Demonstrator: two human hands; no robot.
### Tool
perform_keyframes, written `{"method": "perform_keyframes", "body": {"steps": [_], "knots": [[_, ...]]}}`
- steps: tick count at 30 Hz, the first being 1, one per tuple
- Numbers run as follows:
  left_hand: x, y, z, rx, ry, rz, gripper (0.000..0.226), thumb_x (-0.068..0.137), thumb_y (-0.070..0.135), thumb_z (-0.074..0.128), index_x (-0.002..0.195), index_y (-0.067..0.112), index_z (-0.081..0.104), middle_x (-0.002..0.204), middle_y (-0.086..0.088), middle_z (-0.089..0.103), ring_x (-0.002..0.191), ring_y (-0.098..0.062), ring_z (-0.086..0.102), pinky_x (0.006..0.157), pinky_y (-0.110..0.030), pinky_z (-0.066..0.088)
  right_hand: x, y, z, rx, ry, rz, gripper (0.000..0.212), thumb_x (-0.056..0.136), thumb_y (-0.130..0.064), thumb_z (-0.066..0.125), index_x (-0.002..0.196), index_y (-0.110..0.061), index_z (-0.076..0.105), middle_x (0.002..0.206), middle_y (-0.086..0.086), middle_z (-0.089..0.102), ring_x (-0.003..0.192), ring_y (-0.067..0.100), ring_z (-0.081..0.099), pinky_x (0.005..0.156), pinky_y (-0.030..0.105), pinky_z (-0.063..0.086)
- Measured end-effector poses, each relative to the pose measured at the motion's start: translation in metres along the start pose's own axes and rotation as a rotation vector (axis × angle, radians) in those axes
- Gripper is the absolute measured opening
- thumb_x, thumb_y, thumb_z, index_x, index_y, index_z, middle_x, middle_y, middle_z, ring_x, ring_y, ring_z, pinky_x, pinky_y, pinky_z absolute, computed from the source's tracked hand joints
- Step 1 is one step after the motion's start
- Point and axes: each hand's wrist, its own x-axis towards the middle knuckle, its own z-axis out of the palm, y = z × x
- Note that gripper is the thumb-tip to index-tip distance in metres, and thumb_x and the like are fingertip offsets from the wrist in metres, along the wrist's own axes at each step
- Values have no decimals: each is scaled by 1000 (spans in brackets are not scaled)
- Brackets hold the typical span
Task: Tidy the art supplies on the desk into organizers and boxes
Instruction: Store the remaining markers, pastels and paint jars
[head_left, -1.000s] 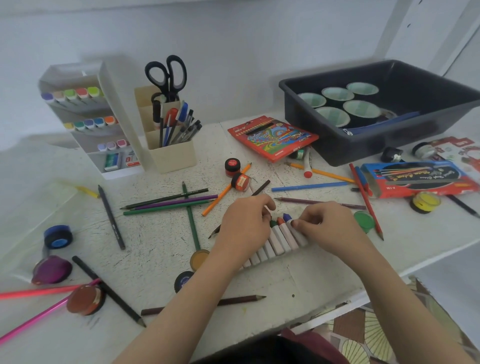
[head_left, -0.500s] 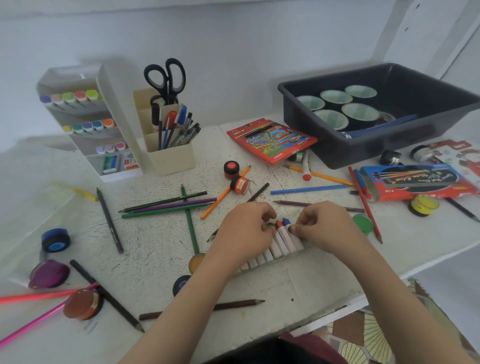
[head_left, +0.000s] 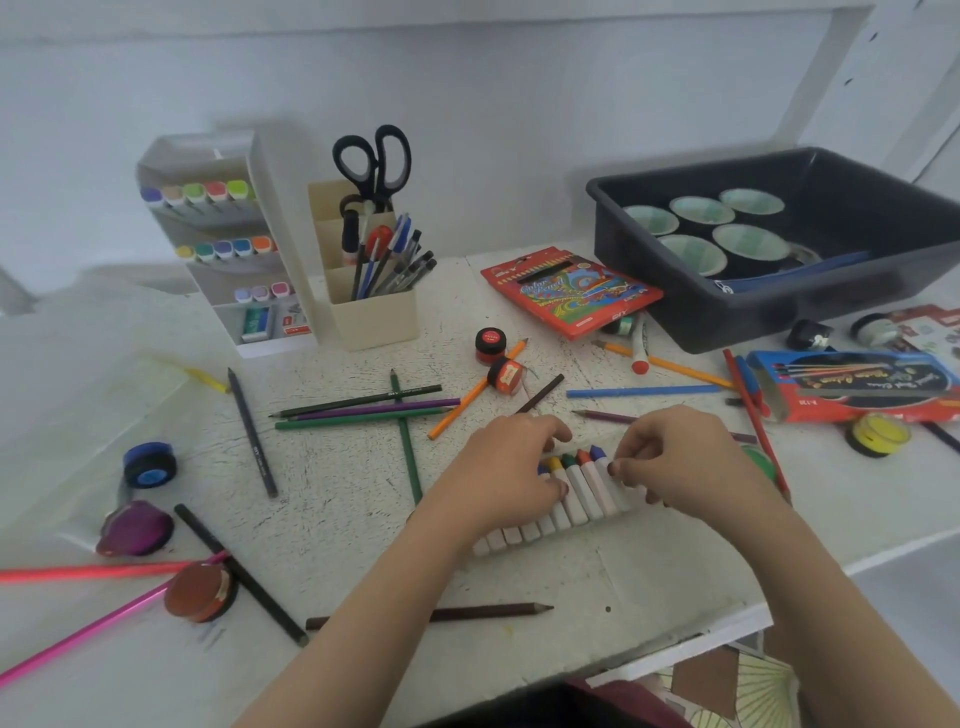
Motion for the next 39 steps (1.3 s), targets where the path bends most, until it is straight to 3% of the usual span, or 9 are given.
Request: {"method": "perform_keyframes", "body": {"steps": [5,10,16,19,22,27,32,36,39], "knots": [[-19,-19,-18,-108,175,-24,36,88,15,56,122,27,54,118,9,56,104,-4,49,88,-22,40,-2,-31,6,17,79,-205,18,87,-24,63,70,-29,60,66,-8,67,50,3,59,53,19,48],[-61,-53,-47,-106,454,-135,30,89,8,53,112,27,59,102,17,55,94,0,49,82,-14,34,4,-86,31,-8,-5,-427,10,86,-36,62,81,-28,65,71,-11,65,67,4,60,63,25,51],[-133,-113,-71,-128,730,-461,33,86,1,47,100,28,59,95,13,60,88,-2,55,79,-18,39,8,-158,79,-105,-227,-715,9,87,-40,59,91,-33,61,82,-17,60,75,-1,54,61,20,44],[-165,-141,-76,-73,842,-638,40,81,-6,44,102,19,67,103,2,66,95,-13,57,82,-23,39,8,-192,106,-191,-283,-856,16,90,-37,56,104,-31,60,96,-11,62,80,4,54,58,19,39],[-188,-161,-82,22,862,-743,47,76,-10,42,100,19,71,108,-1,68,100,-19,58,78,-25,38,7,-225,130,-298,-246,-1038,25,93,-31,53,117,-29,56,108,-4,54,86,11,50,67,25,37],[-205,-178,-88,99,939,-732,46,79,-13,39,99,13,70,109,-2,68,106,-21,59,83,-26,40,5,-274,160,-332,-136,-1297,26,93,-17,48,116,-20,58,110,3,51,95,19,52,69,27,38],[-203,-190,-88,116,780,-762,43,81,-8,48,110,17,68,115,-3,66,108,-20,57,83,-26,39,11,-295,180,-555,-9,-1431,40,92,-10,46,129,-24,55,137,11,40,121,26,40,90,34,37],[-203,-198,-91,160,709,-757,31,81,1,59,103,20,71,110,-2,64,107,-20,53,84,-27,38,14,-299,186,-635,11,-1470,37,91,-9,47,119,-26,63,140,11,40,123,26,38,92,34,34],[-205,-201,-93,128,707,-742,25,80,3,62,93,22,72,105,-1,64,102,-19,54,85,-27,40,17,-298,187,-619,51,-1478,31,90,-8,48,112,-21,64,132,10,46,118,26,41,84,32,31]]}}
